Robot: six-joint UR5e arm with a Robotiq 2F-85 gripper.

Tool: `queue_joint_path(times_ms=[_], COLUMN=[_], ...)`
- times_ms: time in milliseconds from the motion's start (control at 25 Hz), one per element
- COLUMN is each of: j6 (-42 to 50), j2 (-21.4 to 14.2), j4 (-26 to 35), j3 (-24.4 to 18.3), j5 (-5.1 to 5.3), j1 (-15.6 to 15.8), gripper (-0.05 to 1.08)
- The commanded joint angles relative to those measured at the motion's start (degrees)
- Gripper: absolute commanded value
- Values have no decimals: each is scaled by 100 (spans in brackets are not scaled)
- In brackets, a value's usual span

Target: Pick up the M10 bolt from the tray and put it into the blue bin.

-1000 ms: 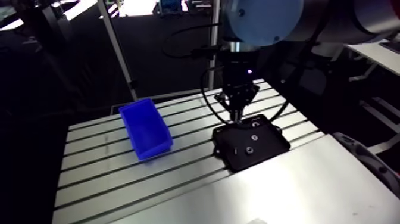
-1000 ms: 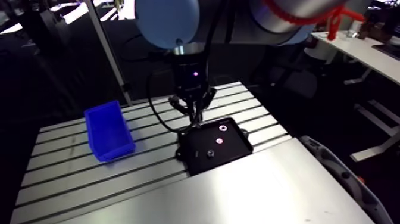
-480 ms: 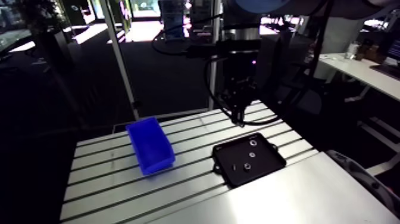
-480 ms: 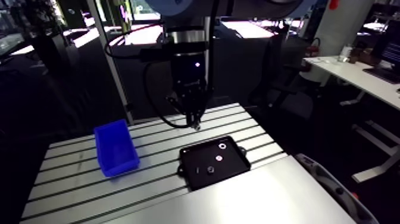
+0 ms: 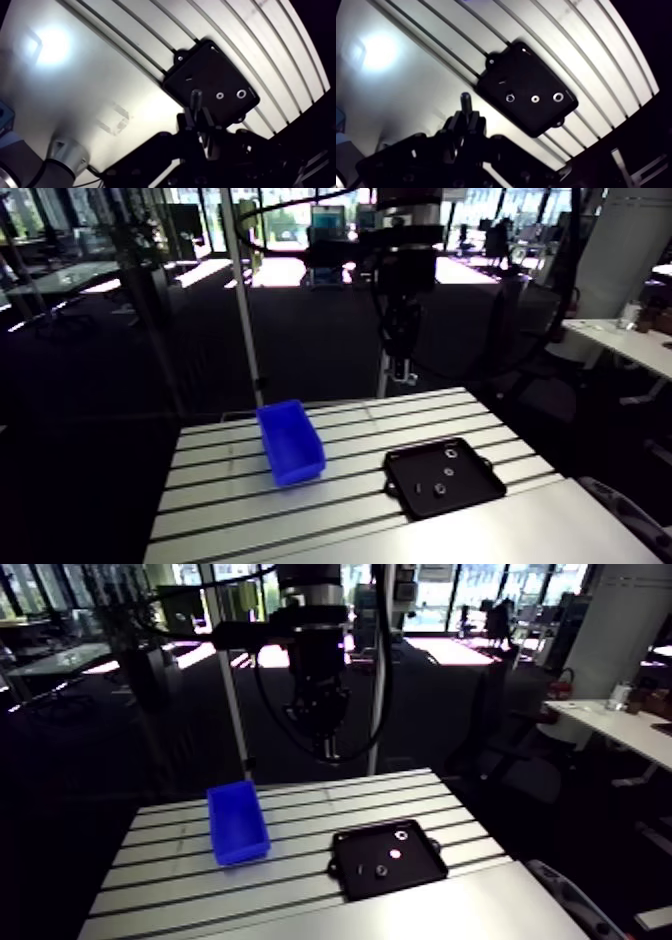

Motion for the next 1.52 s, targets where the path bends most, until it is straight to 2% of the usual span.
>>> queue_joint_path(times_ms=[40, 120, 240, 360, 480, 640, 840, 1280, 1520], j6=[-2279, -2930, -3580, -3906, -4125, -4257, -4503, -4433, -4266], j2=[166, 298, 342, 412, 421, 517, 684, 1159, 1564], j4=[-487, -759, -882, -909, -953, -988, -1243, -1524, -1946], j3=[-111, -137, -146, -173, -173, -155, -102, -164, -164], j5=[8, 8, 131, 421, 817, 984, 992, 922, 711], j1=[357, 392, 445, 629, 656, 735, 946, 1262, 1465], gripper=[104, 104, 104, 104, 104, 104, 104, 104, 104])
